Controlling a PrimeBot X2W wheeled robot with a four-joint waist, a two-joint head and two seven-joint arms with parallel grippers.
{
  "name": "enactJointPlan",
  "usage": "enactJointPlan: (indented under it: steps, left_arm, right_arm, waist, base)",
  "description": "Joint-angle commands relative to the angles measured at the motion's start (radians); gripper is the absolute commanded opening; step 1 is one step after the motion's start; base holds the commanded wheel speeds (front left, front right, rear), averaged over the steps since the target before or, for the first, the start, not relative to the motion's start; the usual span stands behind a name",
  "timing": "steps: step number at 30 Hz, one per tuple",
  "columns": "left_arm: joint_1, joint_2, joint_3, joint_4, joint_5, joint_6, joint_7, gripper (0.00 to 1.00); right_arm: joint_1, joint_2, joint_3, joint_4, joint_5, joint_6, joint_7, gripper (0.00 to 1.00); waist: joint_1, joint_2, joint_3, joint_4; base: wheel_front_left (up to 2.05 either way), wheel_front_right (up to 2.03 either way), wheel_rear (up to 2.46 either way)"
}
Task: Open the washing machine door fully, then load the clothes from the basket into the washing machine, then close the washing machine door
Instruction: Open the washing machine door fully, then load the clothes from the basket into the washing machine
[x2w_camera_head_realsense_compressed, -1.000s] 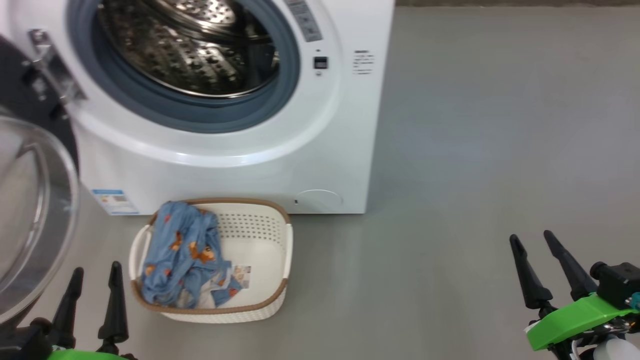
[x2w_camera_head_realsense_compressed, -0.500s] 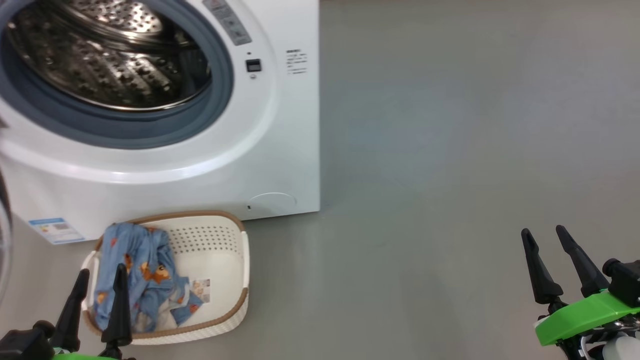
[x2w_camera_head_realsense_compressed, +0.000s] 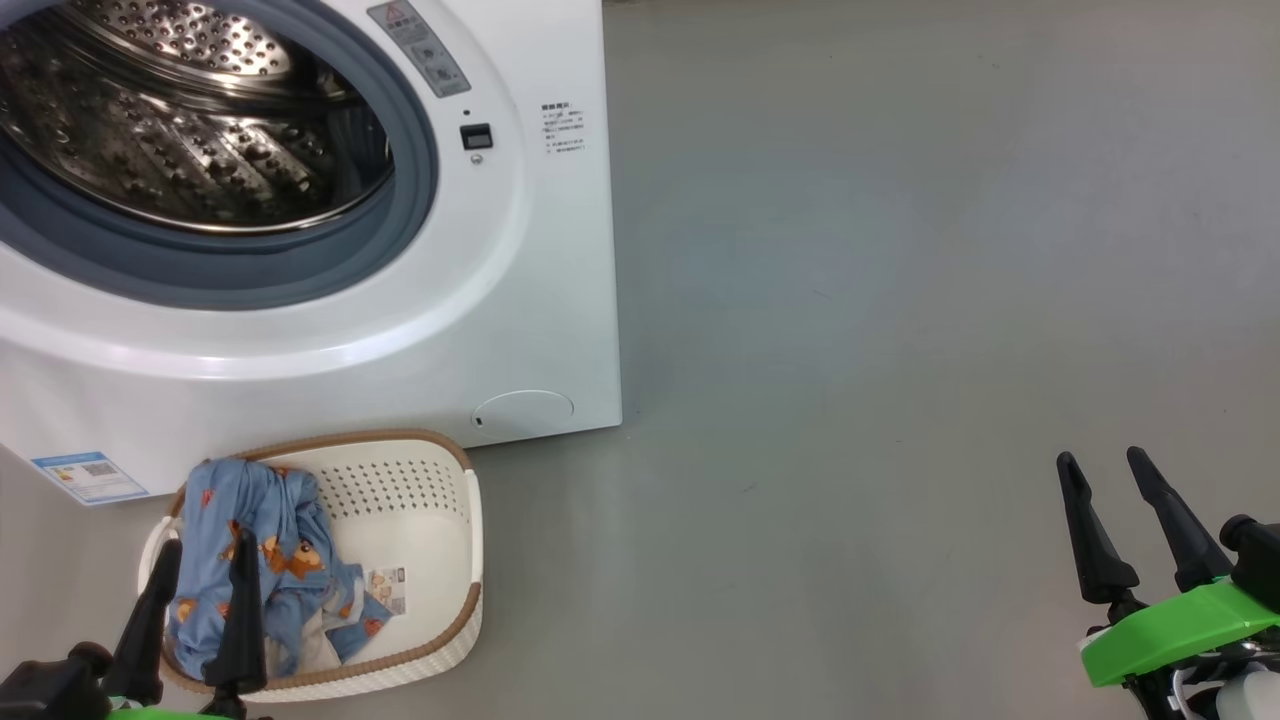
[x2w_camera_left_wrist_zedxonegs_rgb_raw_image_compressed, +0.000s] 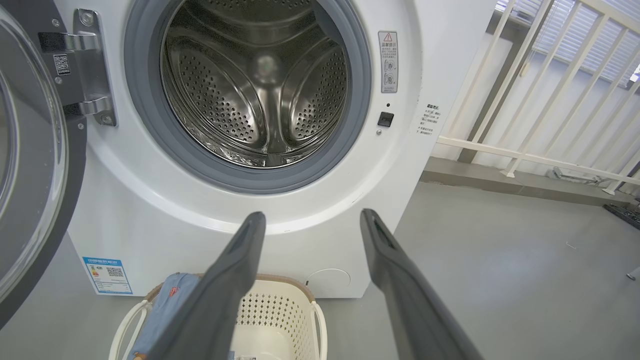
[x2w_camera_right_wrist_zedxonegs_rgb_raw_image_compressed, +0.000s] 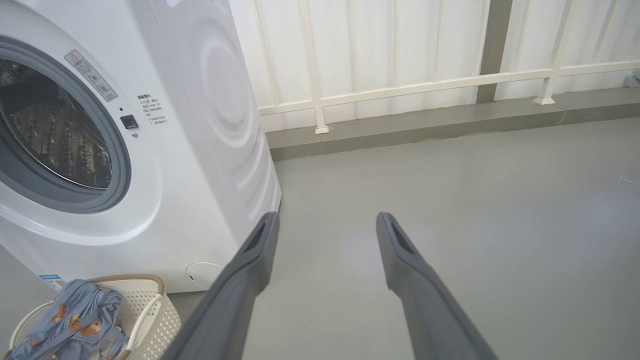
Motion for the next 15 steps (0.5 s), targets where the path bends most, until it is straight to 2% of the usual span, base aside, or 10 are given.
enactJointPlan:
  steps: [1, 15]
  left_arm:
    - [-0.009, 0.026, 0.038, -0.028, -0.005, -0.003, -0.005, 1.00]
    - [-0.012, 0.034, 0.023, -0.025, -0.047, -0.003, -0.005, 1.00]
  right_arm:
    - [-0.002, -0.014, 0.017, -0.028, -0.011, 0.002, -0.012, 1.00]
    - [-0.007, -0.012, 0.026, -0.034, -0.013, 0.002, -0.012, 1.00]
  waist:
    - [0.0000, -0.0001, -0.001, 0.004]
    - [0.0000, -0.0001, 0.001, 0.017]
  base:
    - [0.00, 0.00, 0.00]
    - [0.10, -0.11, 0.00]
